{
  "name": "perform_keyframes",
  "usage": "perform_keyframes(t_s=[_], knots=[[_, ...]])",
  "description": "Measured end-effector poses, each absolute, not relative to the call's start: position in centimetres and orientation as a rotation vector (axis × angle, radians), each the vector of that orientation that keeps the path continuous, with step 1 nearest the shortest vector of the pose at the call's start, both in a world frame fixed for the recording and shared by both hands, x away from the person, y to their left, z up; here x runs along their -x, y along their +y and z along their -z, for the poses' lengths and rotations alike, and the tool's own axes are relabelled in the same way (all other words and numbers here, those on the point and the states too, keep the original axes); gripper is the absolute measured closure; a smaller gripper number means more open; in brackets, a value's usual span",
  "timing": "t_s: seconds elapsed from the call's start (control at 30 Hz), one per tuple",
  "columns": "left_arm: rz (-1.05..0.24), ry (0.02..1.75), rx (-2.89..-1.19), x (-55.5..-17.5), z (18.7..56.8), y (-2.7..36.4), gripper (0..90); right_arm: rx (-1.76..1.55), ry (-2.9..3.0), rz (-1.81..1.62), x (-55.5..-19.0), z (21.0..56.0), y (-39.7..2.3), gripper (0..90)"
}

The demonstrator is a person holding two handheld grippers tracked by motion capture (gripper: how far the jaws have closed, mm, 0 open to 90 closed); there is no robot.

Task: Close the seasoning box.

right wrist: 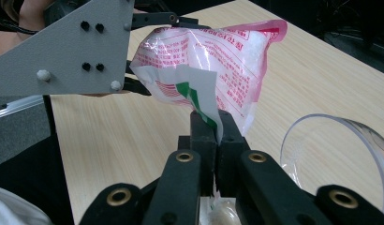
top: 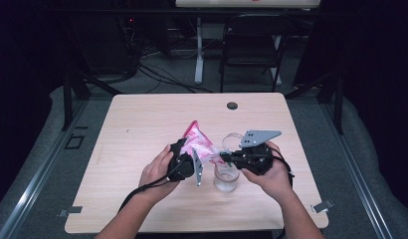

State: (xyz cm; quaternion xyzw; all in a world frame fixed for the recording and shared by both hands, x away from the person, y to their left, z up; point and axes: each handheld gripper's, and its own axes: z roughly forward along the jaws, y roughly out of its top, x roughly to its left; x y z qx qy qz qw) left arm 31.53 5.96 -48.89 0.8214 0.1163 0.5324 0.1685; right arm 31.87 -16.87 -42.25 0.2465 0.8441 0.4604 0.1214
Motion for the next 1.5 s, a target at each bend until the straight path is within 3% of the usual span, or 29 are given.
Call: perform_keyframes(t_s=[1.5], knots=[[-1.689,0.177,-2.338,-31.37,48.71,5.13,58.9,-0.682,2.501,-1.272,-31.41,42.32,-17.35,88.5]])
